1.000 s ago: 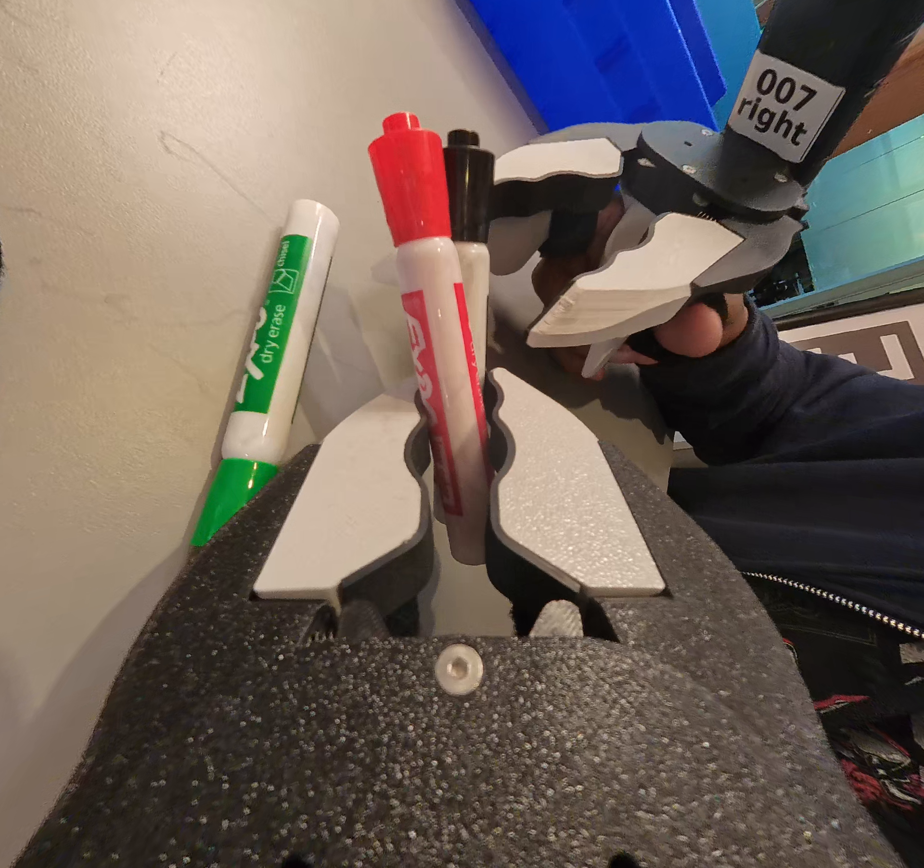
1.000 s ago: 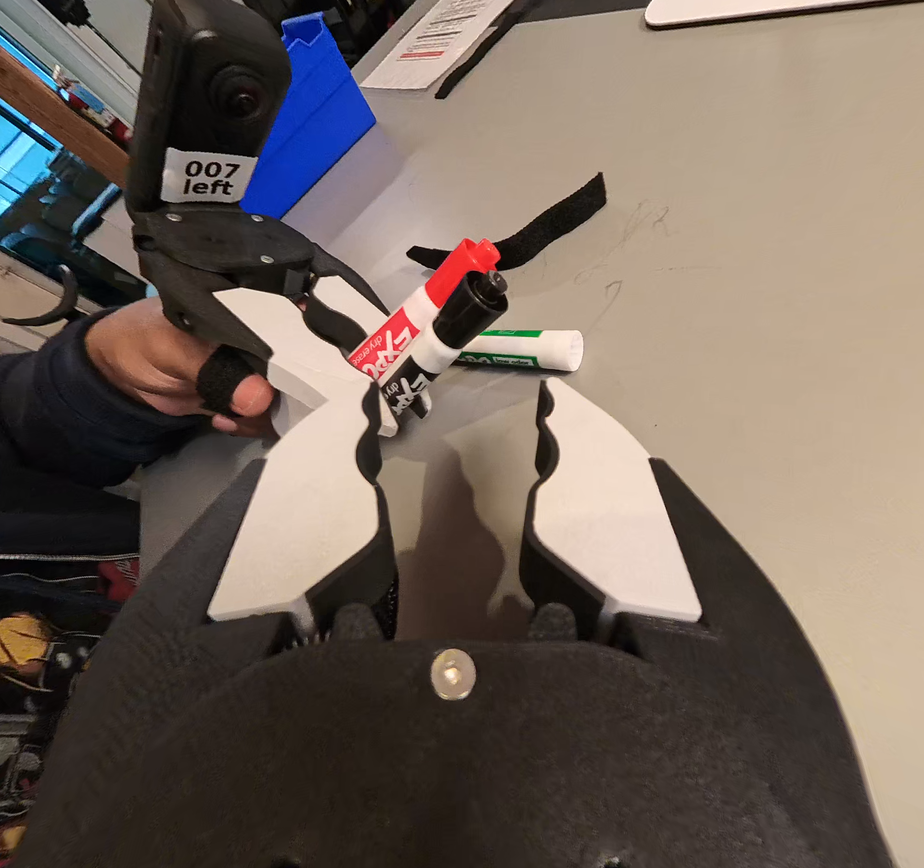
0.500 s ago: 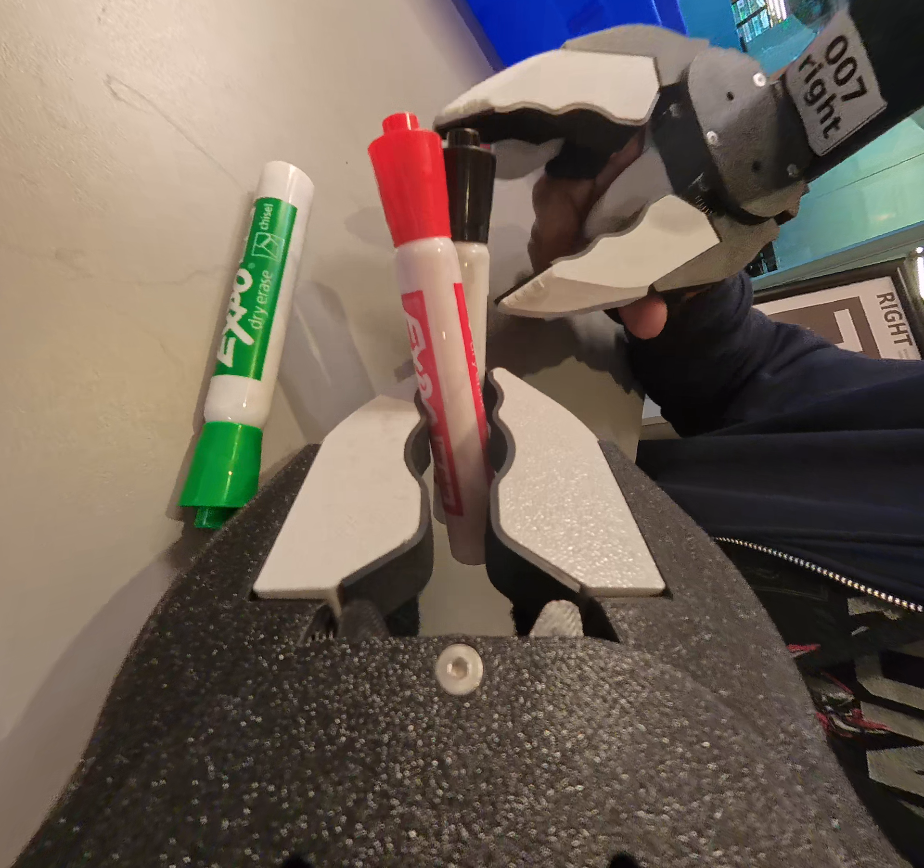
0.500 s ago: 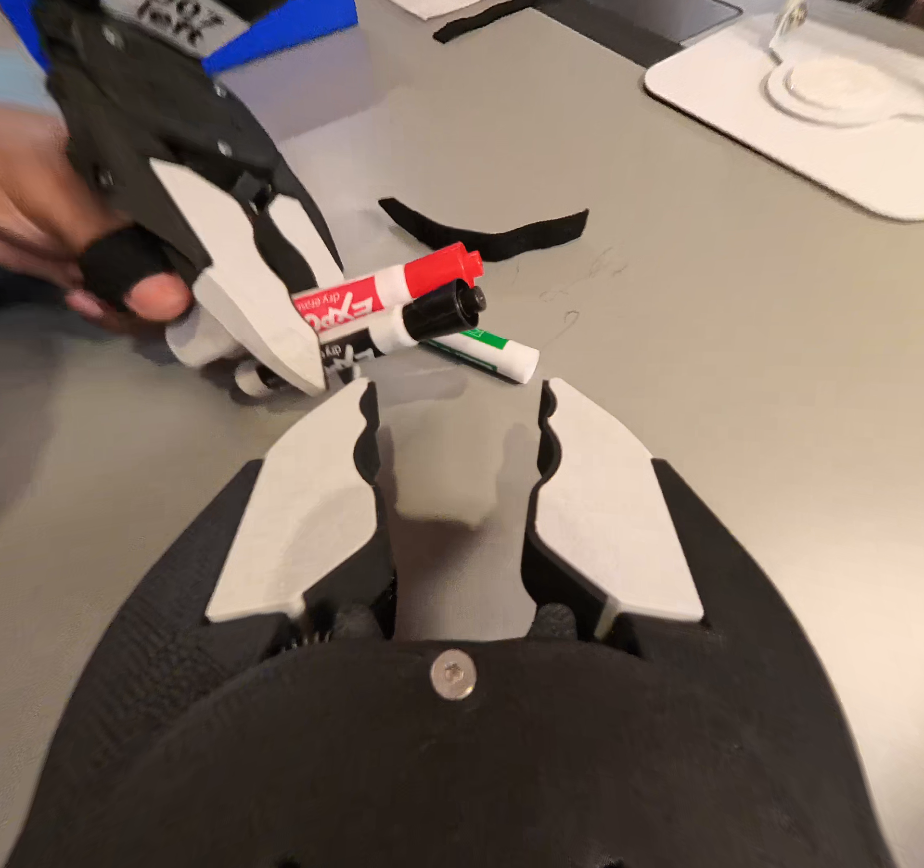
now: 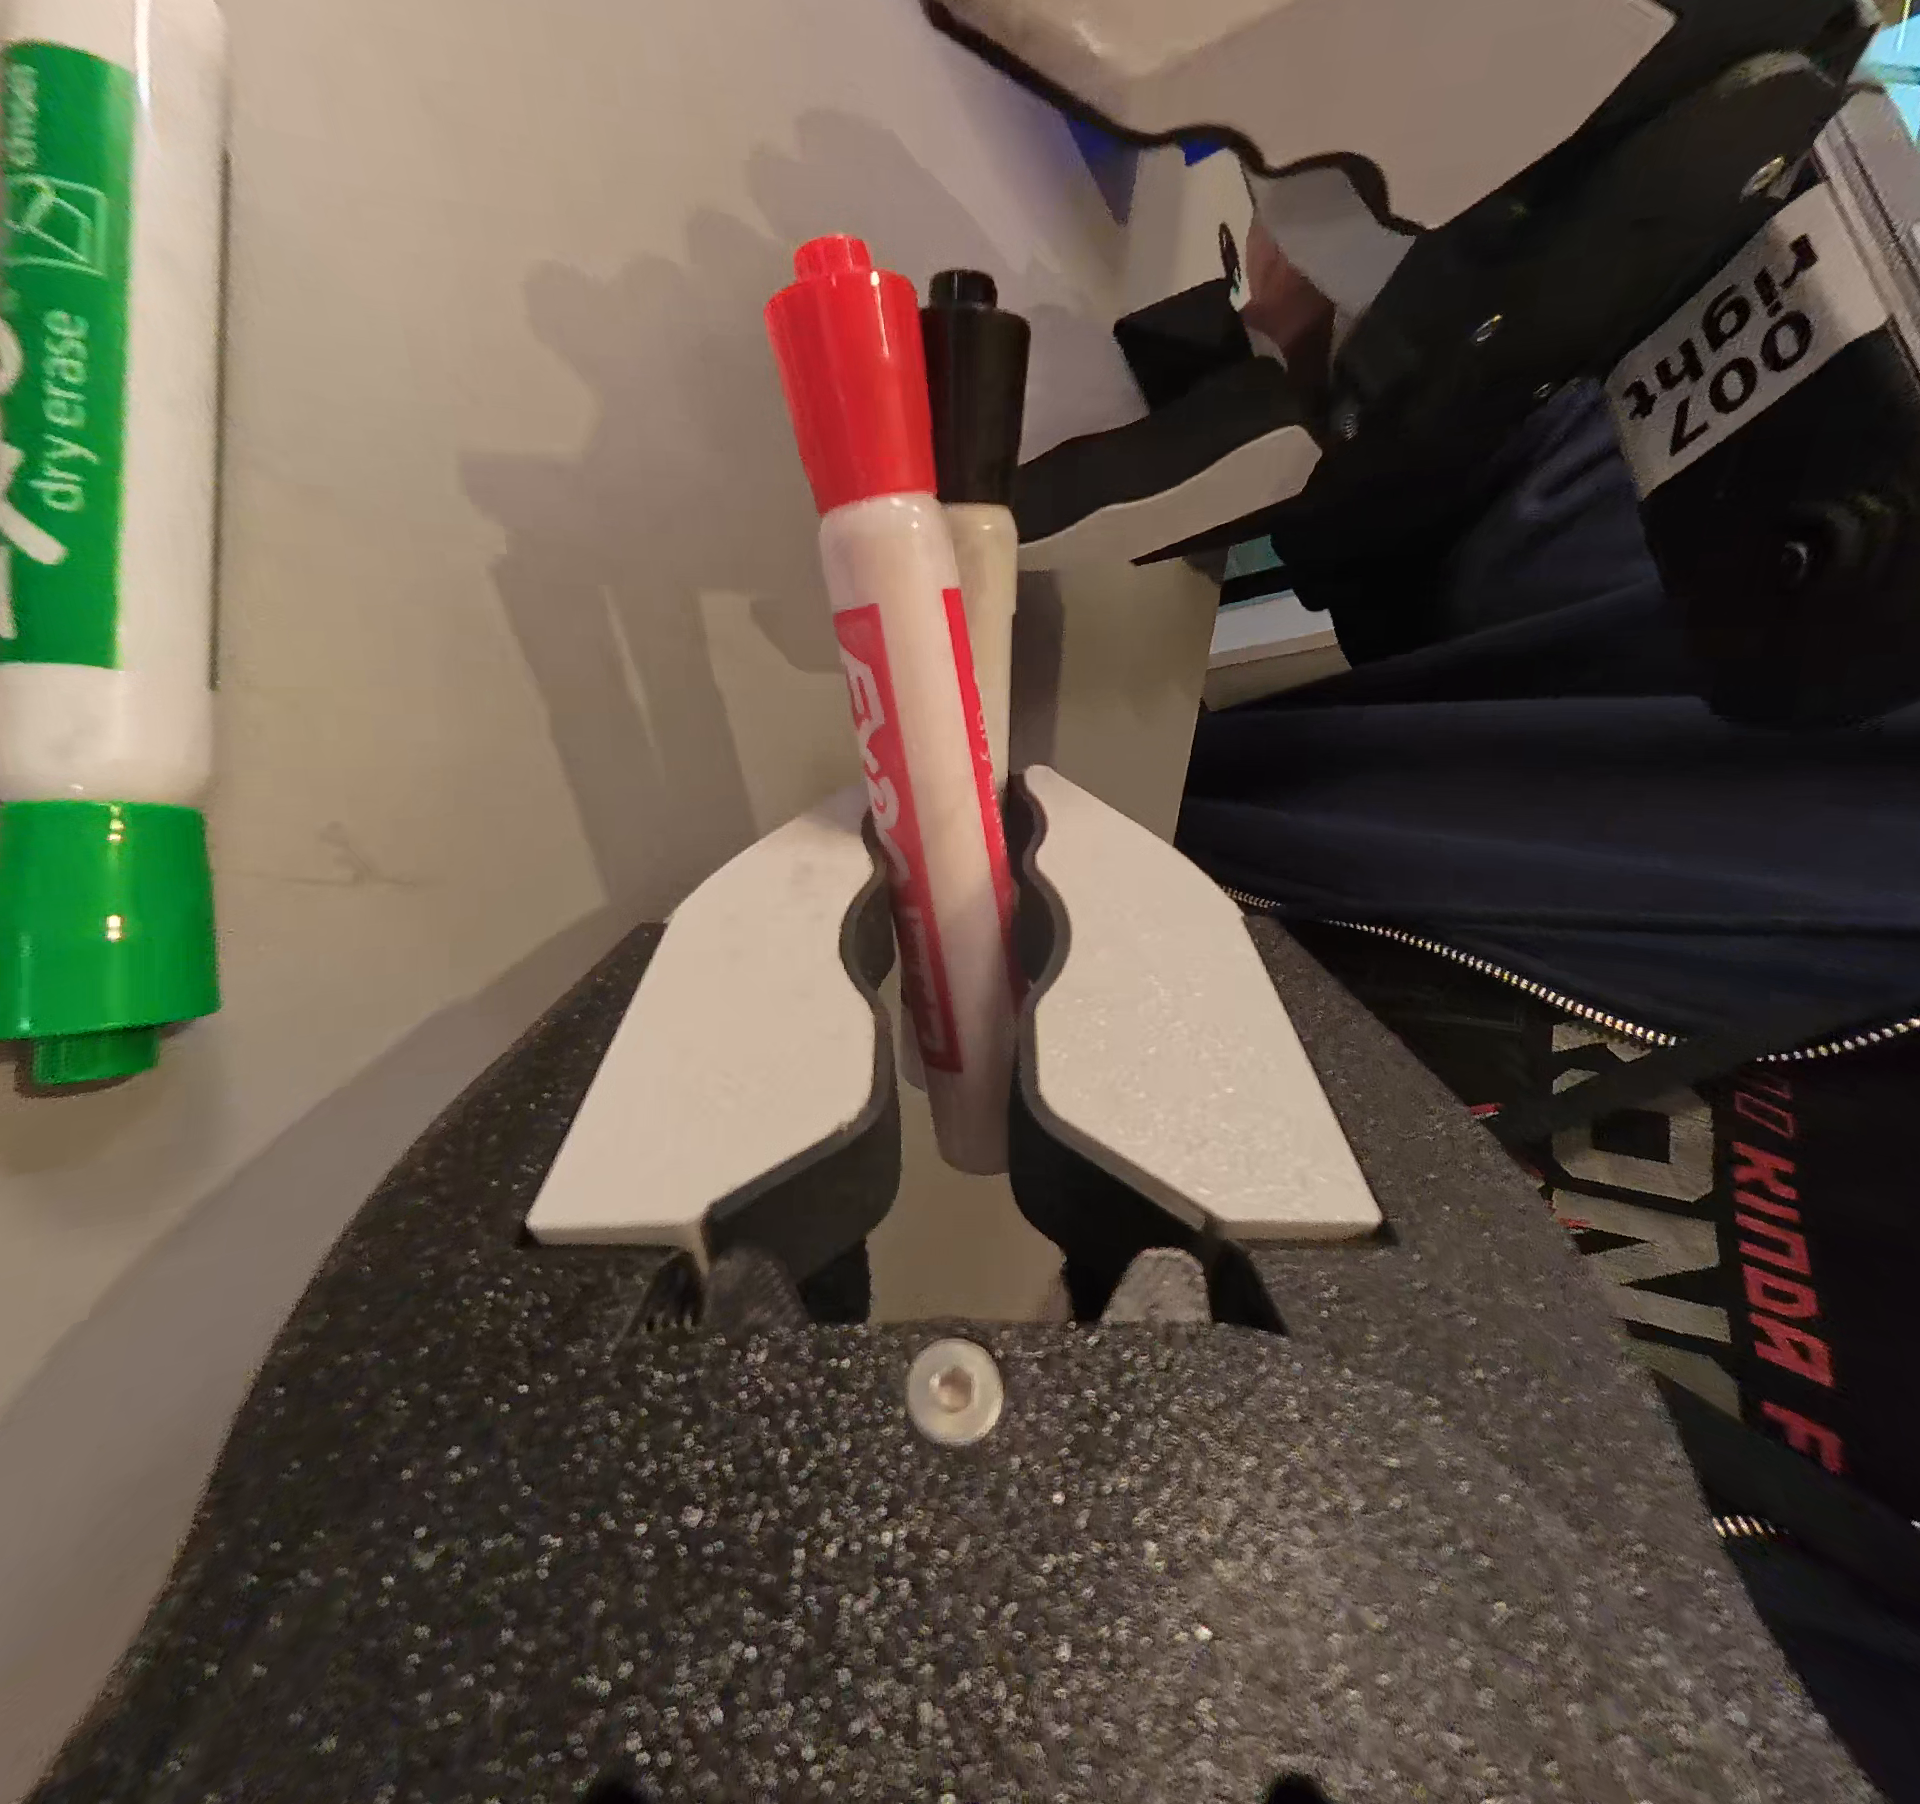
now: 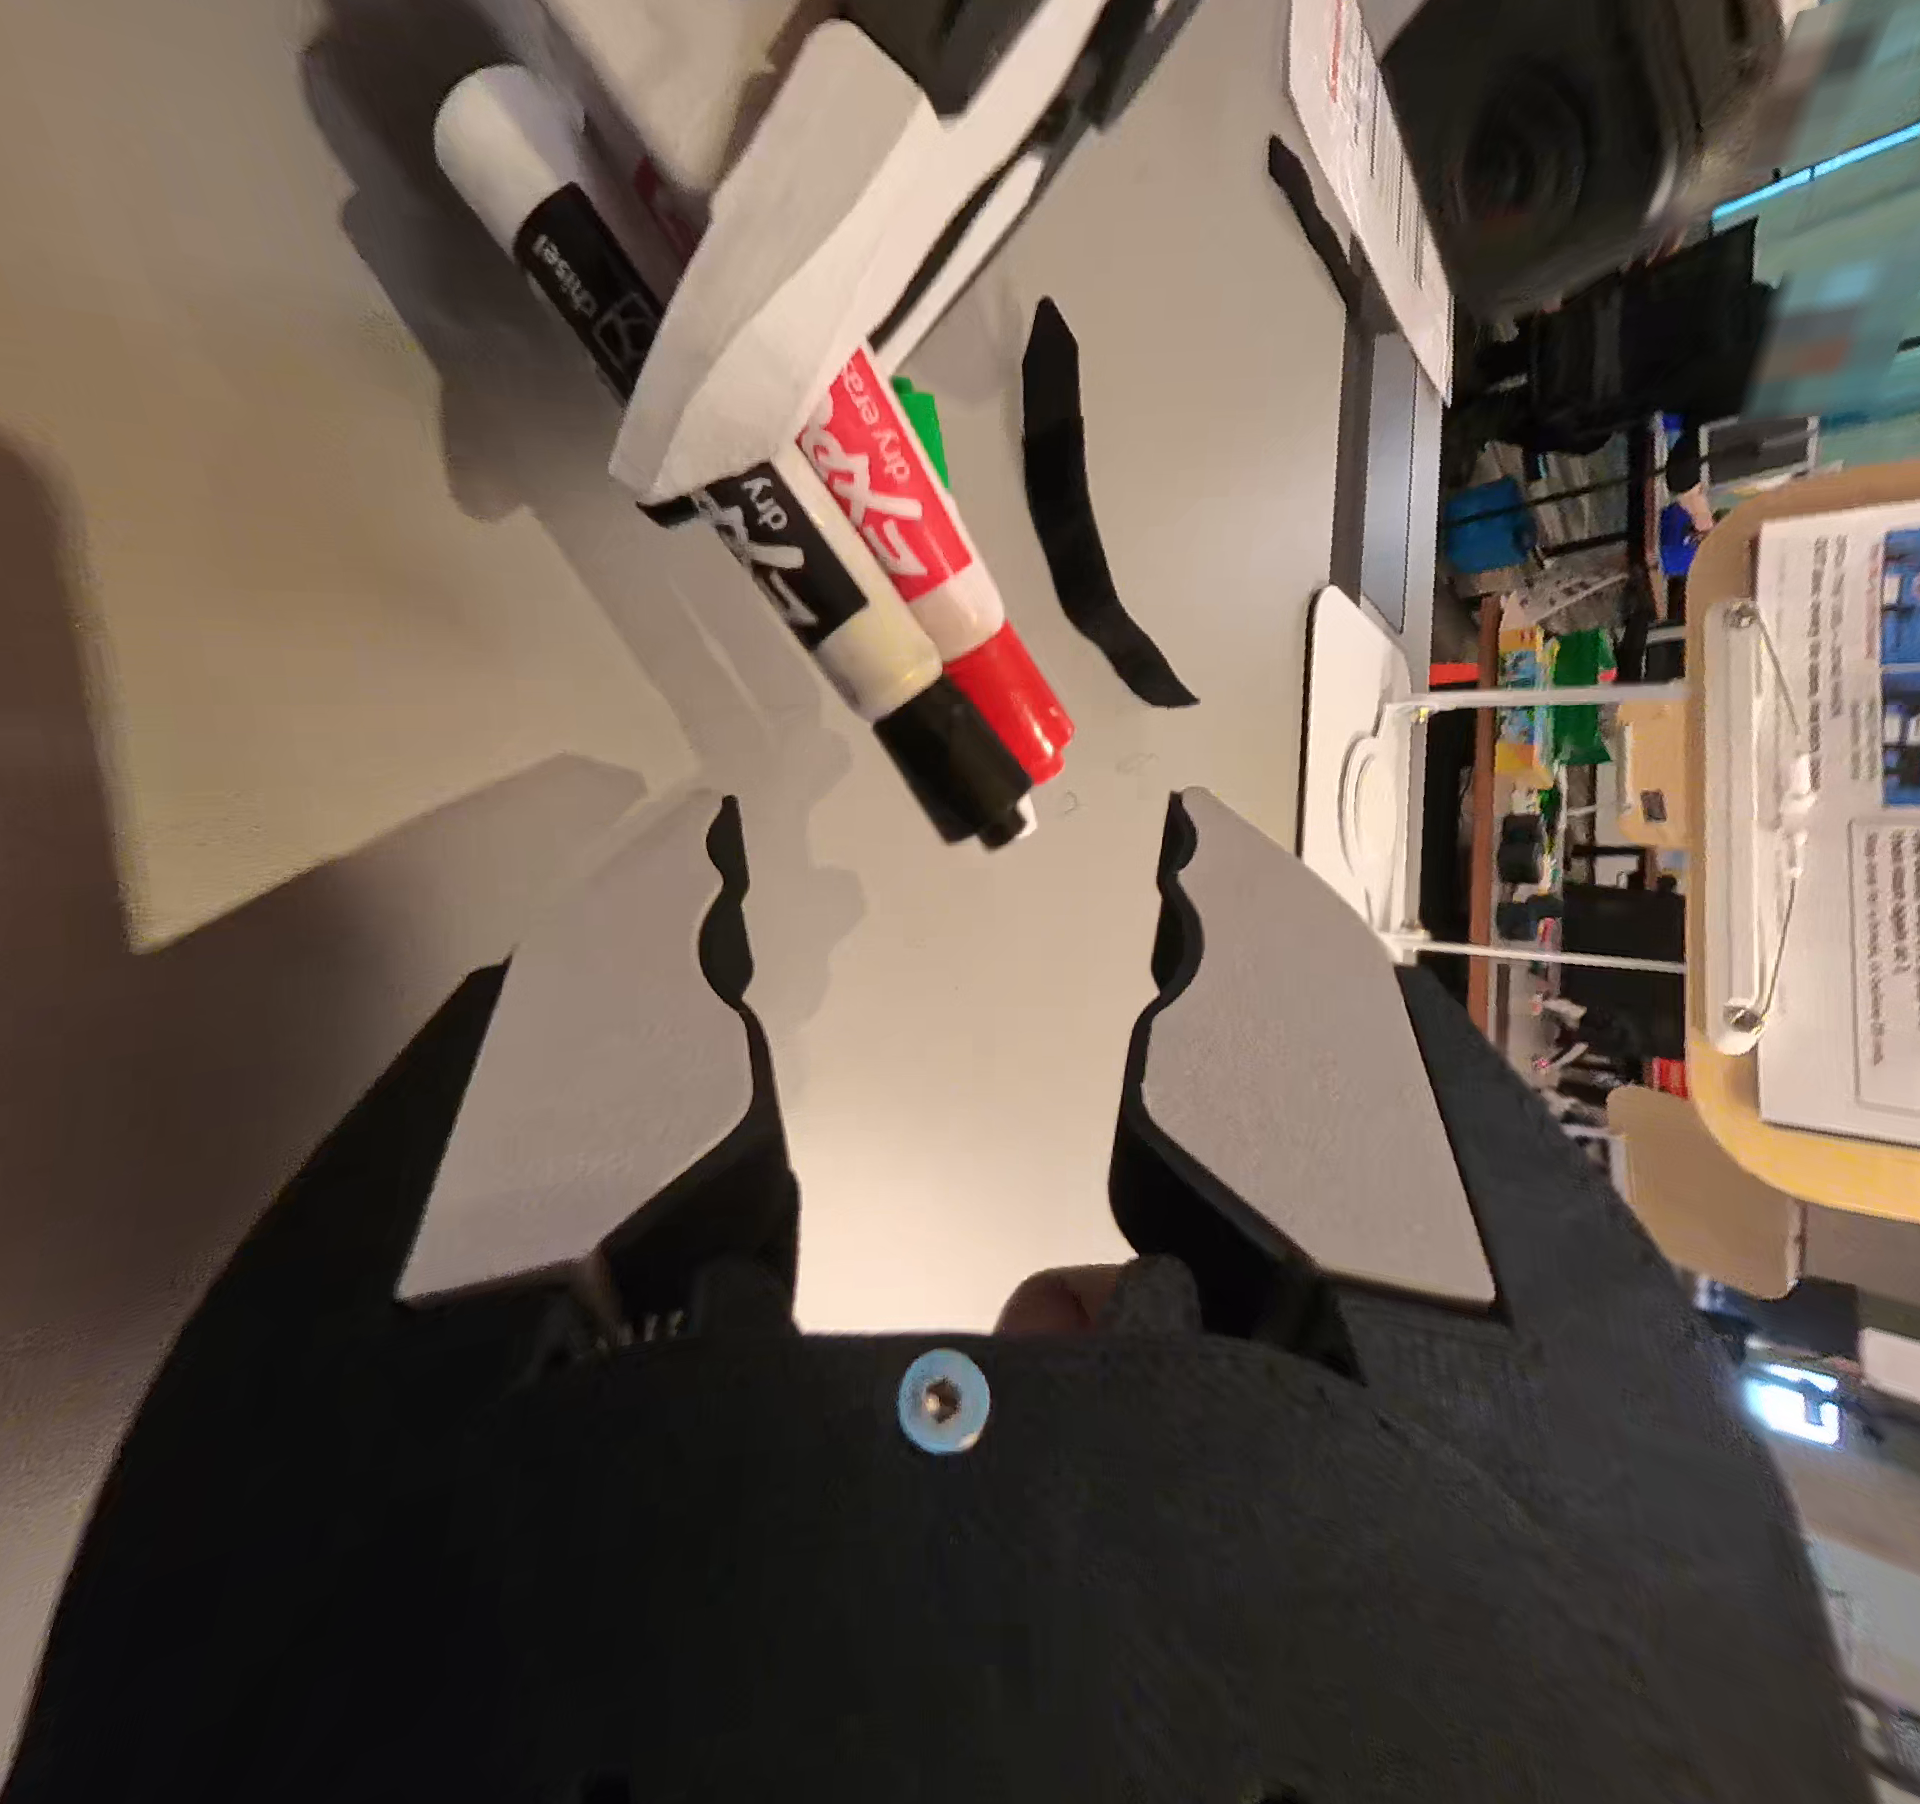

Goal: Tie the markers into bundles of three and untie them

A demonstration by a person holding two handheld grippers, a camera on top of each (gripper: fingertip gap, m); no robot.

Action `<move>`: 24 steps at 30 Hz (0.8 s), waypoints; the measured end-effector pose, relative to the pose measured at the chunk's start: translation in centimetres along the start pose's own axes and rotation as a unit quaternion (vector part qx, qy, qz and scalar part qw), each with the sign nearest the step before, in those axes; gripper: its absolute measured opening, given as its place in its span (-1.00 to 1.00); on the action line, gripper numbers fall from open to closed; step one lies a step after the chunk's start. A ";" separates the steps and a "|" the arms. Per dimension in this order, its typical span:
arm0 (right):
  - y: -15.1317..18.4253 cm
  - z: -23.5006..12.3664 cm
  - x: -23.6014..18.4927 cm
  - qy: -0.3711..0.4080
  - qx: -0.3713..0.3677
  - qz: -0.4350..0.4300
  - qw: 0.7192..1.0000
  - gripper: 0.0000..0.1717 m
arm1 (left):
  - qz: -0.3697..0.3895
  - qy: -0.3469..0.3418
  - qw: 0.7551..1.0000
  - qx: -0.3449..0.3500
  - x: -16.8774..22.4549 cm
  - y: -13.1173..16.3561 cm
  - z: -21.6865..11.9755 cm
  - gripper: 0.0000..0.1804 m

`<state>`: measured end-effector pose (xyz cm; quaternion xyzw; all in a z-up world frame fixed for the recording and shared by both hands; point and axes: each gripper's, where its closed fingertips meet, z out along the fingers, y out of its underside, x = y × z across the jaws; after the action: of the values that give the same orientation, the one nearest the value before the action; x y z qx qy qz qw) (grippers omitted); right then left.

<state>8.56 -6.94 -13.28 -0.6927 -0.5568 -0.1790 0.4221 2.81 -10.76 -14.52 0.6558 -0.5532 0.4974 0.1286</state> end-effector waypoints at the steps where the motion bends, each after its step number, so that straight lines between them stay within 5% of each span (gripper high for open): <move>1: -0.3 0.1 -0.2 -0.001 0.000 -0.010 1.000 -0.10 | 0.000 0.000 1.000 -0.006 0.1 0.2 0.2 -0.79; 24: -2.0 1.9 -4.2 -0.094 -0.059 -0.089 0.990 -0.21 | 0.070 -0.059 0.989 -0.116 1.1 1.3 2.6 -0.78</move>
<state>4.94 -7.96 -16.61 -0.6778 -0.6417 -0.1827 0.3089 2.88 -13.78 -15.40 0.6241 -0.6583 0.3984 0.1360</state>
